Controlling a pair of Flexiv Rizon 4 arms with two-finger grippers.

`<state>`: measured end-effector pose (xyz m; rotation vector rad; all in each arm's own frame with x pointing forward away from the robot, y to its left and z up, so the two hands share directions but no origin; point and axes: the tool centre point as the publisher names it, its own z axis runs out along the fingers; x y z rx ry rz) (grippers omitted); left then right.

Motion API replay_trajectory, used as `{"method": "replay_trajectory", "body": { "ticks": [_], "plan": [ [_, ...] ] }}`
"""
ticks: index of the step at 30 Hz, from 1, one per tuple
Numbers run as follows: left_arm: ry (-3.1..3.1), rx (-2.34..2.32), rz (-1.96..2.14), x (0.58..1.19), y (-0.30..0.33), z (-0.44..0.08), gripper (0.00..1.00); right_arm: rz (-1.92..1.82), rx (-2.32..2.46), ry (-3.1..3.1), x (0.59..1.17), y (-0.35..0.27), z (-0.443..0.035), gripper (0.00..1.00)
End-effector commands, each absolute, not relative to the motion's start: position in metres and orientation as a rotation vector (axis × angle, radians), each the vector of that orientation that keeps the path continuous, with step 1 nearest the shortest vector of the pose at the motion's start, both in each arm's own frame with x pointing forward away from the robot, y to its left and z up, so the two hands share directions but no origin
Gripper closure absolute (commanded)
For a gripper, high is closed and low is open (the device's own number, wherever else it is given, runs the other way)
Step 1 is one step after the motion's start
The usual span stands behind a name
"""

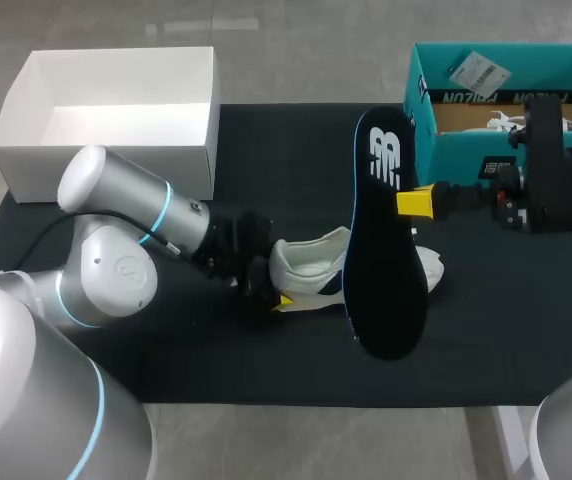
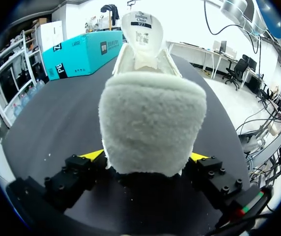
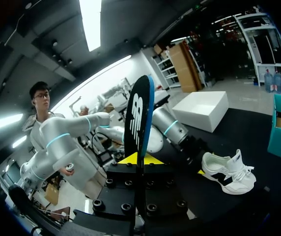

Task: Take the shoe out of the shoebox, open the shoe tongue, remove and reinsert the insole, then place the shoe into the shoebox

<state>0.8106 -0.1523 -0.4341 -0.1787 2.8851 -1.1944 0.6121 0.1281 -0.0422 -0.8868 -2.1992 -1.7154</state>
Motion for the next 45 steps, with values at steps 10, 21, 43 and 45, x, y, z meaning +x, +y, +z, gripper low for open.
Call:
{"method": "replay_trajectory", "body": {
  "ticks": [10, 21, 43, 45],
  "plan": [
    [2.918, -0.212, -0.991, 0.804, -0.139, -0.412, 0.00, -1.792, -1.045, -2.229, 0.594, 0.119, -0.045, 1.00],
    [2.994, -0.239, -0.741, 0.823, -0.133, -0.401, 0.00, -1.792, -1.045, -2.229, 0.594, 0.119, -0.045, 1.00],
    [3.077, -0.232, -0.603, 0.821, -0.126, -0.391, 0.00, -1.792, -1.045, -2.229, 0.594, 0.119, -0.045, 1.00],
    [3.077, -0.232, -0.603, 0.821, -0.126, -0.391, 0.00, -1.792, -1.045, -2.229, 0.594, 0.119, -0.045, 1.00]
  ]
}}
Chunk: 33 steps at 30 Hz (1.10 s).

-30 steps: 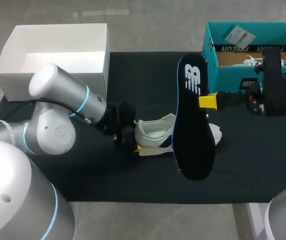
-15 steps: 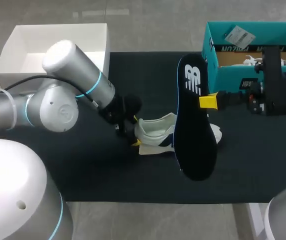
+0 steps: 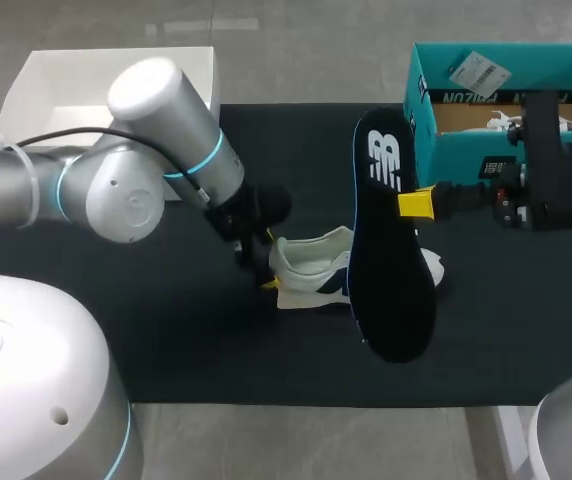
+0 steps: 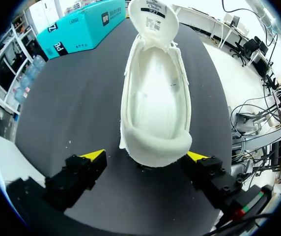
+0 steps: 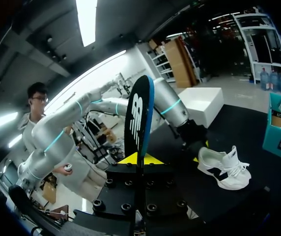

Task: Take the shoe out of the shoebox, open the shoe tongue, remove and reinsert the insole, then place the shoe into the shoebox

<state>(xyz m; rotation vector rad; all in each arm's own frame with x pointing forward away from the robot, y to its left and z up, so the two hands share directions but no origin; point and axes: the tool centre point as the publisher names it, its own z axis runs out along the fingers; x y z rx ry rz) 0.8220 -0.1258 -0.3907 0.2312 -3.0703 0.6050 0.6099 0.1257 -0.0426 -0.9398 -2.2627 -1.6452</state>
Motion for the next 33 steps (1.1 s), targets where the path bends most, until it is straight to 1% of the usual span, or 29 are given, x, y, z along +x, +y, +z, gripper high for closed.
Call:
{"method": "replay_trajectory", "body": {
  "ticks": [1, 17, 23, 33],
  "plan": [
    [-3.072, 0.231, 0.602, 0.821, -0.126, -0.391, 0.00, -1.792, -1.045, -2.229, 0.594, 0.119, -0.045, 1.00],
    [-3.072, 0.231, 0.602, 0.821, -0.126, -0.391, 0.00, -1.792, -1.045, -2.229, 0.594, 0.119, -0.045, 1.00],
    [-3.152, 0.121, 0.471, 0.807, -0.120, -0.360, 0.00, -1.792, -1.045, -2.229, 0.594, 0.119, -0.045, 1.00],
    [-3.167, 0.098, 0.315, 0.802, -0.114, -0.336, 0.00, -1.792, -1.045, -2.229, 0.594, 0.119, -0.045, 1.00]
  ]
}}
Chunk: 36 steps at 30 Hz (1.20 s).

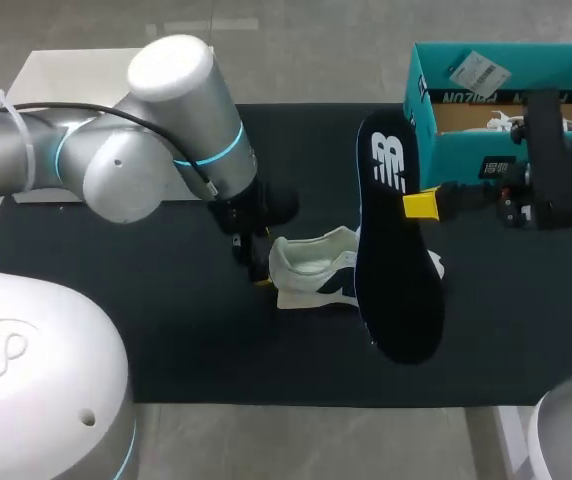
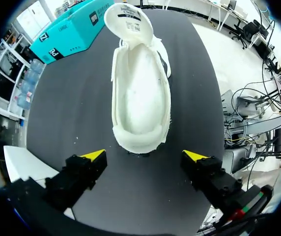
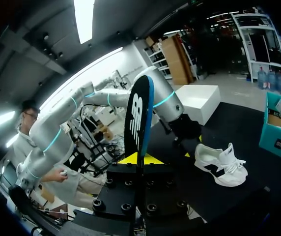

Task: Take the shoe out of the shoebox, open the shoe tongue, remove and reinsert the insole, then place the shoe into the shoebox

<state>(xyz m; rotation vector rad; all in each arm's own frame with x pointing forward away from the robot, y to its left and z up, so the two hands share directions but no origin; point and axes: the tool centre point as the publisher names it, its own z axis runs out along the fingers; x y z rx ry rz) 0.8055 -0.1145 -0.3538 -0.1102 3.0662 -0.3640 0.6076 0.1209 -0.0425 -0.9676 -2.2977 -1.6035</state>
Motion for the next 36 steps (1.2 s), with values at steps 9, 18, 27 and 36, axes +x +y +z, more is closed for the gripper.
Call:
{"method": "replay_trajectory", "body": {
  "ticks": [9, 18, 27, 36],
  "plan": [
    [3.093, -0.015, -0.136, 0.811, -0.136, -0.323, 0.00, -1.792, -1.045, -2.229, 0.594, 0.119, -0.045, 1.00],
    [3.044, -0.017, -0.088, 0.811, -0.147, -0.323, 0.00, -1.792, -1.045, -2.229, 0.594, 0.119, -0.045, 1.00],
    [3.055, -0.055, -0.116, 0.811, -0.148, -0.326, 0.00, -1.792, -1.045, -2.229, 0.594, 0.119, -0.045, 1.00],
    [3.055, -0.055, -0.116, 0.811, -0.148, -0.326, 0.00, -1.792, -1.045, -2.229, 0.594, 0.119, -0.045, 1.00]
  ]
}}
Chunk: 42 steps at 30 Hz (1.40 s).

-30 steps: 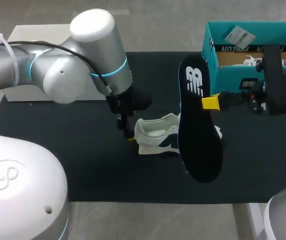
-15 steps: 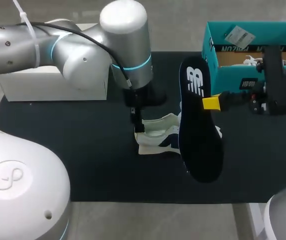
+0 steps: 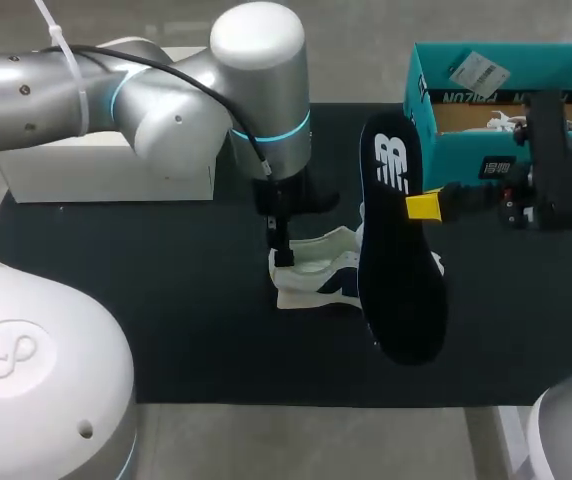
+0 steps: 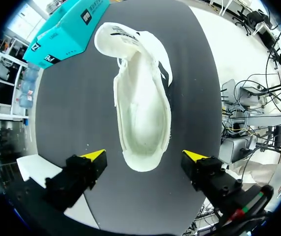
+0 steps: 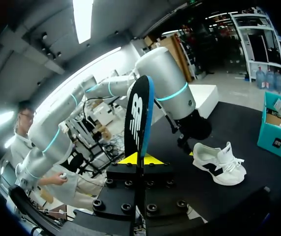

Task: Take the shoe out of the shoebox, open the shoe tongue, remove and reinsert the insole, then place the shoe into the shoebox

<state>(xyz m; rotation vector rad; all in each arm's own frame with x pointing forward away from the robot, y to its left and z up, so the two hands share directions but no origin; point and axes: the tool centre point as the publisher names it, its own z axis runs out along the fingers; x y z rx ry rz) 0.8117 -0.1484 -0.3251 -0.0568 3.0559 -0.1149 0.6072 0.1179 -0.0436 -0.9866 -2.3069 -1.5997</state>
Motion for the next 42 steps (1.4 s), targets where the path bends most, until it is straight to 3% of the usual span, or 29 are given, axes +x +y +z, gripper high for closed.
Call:
{"method": "replay_trajectory", "body": {
  "ticks": [1, 31, 42],
  "plan": [
    [3.055, -0.055, -0.116, 0.811, -0.148, -0.326, 0.00, -1.792, -1.045, -2.229, 0.594, 0.119, -0.045, 1.00],
    [3.055, -0.055, -0.116, 0.811, -0.148, -0.326, 0.00, -1.792, -1.045, -2.229, 0.594, 0.119, -0.045, 1.00],
    [3.025, 0.029, -0.179, 0.844, -0.179, -0.313, 0.00, -1.792, -1.045, -2.229, 0.594, 0.119, -0.045, 1.00]
  ]
}}
